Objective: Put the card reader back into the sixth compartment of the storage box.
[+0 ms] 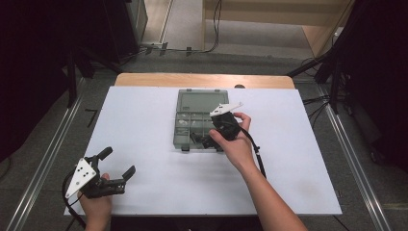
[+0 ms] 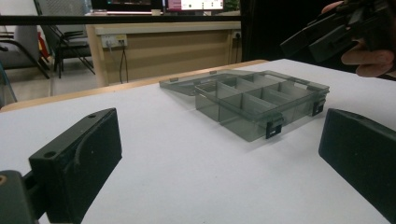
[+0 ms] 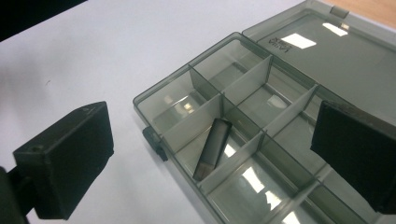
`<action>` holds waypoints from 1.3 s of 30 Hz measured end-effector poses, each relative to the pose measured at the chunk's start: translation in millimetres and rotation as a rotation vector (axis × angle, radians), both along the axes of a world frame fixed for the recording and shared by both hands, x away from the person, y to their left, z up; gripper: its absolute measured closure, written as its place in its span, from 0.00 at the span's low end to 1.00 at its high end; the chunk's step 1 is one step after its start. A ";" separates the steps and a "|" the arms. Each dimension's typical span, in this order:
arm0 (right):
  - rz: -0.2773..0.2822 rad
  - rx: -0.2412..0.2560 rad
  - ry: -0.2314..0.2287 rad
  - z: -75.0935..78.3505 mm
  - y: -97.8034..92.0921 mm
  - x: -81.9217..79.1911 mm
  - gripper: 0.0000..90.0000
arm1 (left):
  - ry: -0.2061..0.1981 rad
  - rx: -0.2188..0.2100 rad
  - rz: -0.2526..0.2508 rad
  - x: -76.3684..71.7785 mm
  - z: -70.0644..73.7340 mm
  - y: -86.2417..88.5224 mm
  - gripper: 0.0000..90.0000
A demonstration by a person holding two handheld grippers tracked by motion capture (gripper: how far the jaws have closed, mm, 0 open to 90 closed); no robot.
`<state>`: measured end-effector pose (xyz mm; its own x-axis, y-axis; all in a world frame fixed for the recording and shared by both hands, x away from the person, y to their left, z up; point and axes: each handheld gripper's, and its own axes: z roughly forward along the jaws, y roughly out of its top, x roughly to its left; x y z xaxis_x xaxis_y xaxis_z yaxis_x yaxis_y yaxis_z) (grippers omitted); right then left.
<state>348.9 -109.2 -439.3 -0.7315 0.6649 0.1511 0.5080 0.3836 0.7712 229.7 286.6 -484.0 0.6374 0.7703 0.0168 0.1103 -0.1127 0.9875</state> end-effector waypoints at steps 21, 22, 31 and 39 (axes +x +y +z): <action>-0.037 0.073 -0.073 -5.7 -49.4 -42.5 0.00 | 0.000 0.004 0.002 0.0 -0.2 -0.8 0.00; -0.040 0.073 -0.078 -6.1 -52.2 -44.4 0.00 | 0.001 0.003 0.003 -0.1 -0.2 -0.9 0.00; -0.079 0.091 -0.086 -11.6 -75.1 -59.0 0.00 | 0.001 0.005 0.004 -0.4 -0.2 -1.3 0.00; -0.115 0.109 -0.111 -16.4 -94.7 -71.6 0.00 | 0.001 0.006 0.004 -0.4 -0.3 -1.5 0.00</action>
<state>277.2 -203.9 -455.7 -0.6676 0.7293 0.1497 0.4535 0.2389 0.8586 229.3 285.1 -484.3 0.6342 0.7729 0.0208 0.1118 -0.1183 0.9867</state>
